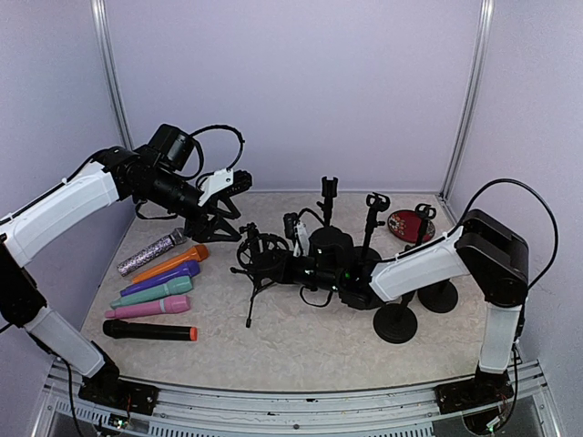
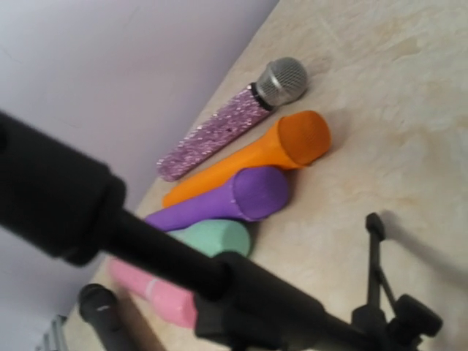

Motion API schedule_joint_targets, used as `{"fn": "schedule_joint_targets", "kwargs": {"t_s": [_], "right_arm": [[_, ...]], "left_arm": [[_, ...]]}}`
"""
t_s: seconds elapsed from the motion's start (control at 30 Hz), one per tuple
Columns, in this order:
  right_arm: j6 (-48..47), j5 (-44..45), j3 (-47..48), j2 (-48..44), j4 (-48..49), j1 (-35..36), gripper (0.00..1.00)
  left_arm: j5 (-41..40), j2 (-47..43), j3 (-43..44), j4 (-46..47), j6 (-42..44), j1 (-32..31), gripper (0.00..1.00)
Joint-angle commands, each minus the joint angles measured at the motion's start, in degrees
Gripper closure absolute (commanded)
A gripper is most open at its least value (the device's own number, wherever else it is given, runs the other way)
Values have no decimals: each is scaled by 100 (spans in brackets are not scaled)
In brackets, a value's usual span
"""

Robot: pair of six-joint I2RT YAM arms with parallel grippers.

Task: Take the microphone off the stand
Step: Unscrew the knob on the stand of the microphone stand.

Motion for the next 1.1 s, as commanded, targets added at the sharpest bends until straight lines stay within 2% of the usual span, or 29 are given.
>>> {"fn": "schedule_joint_targets", "kwargs": {"t_s": [0.0,0.17,0.4,0.5,0.77,1.07], "right_arm": [[-555,395,203,-43,-723,12,81],[-255,-135,-20,-313,-252,-124,60],[825,-894,-1132,-511,1053,-357,49],[1343,-1190,-1282,-339,1612,-444,48],[2212,-1636,-729,324,2262,-517,48],[2728,-1816,-198,839,2497,-516,56]], "left_arm": [[74,-87,-16,49,58,40,42],[83,-94,7,32,57,47,43],[91,-99,54,0,65,97,44],[104,-69,64,6,54,100,45],[109,-27,92,5,14,84,45],[-57,150,-120,182,47,136,46]]}}
